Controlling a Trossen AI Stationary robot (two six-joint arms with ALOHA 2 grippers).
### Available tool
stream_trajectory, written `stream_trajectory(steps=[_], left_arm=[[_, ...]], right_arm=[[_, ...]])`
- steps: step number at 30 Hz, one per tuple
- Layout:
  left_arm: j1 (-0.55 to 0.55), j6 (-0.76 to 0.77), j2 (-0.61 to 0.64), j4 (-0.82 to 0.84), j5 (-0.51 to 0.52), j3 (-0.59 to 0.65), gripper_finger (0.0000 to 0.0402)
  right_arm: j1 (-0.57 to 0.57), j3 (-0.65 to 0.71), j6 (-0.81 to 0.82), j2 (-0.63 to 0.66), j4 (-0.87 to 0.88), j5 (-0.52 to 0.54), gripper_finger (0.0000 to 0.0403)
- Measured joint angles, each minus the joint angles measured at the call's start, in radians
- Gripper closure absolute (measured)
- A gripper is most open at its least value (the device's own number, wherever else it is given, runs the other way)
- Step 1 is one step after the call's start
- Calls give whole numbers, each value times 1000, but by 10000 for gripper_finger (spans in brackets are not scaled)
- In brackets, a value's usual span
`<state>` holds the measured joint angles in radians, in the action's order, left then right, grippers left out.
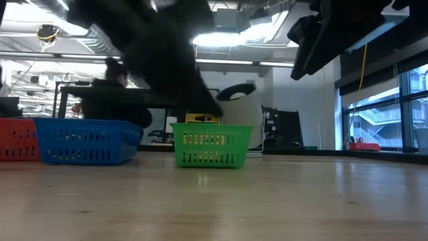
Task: Pick & Place Office Desk Supplies
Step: Put the green bin with crayon boxes on the shelf
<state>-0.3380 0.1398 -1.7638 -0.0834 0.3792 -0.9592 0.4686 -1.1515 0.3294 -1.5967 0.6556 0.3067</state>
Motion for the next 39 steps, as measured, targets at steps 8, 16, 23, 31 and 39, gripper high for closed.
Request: stream_trajectory(steps=[8, 16, 23, 31, 39], left_arm=[[64, 163, -95, 191, -74, -88, 163], [64, 180, -93, 216, -110, -101, 309], [66, 228, -87, 244, -109, -101, 395], [21, 211, 28, 247, -114, -100, 400], [-38, 88, 211, 282, 82, -100, 400]], right_arm=[[0, 0, -1, 0, 0, 26, 201], [0, 0, -4, 0, 3, 51, 201], [0, 0, -6, 0, 4, 71, 201], [1, 0, 3, 0, 33, 71, 201], [10, 0, 1, 0, 43, 71, 201]])
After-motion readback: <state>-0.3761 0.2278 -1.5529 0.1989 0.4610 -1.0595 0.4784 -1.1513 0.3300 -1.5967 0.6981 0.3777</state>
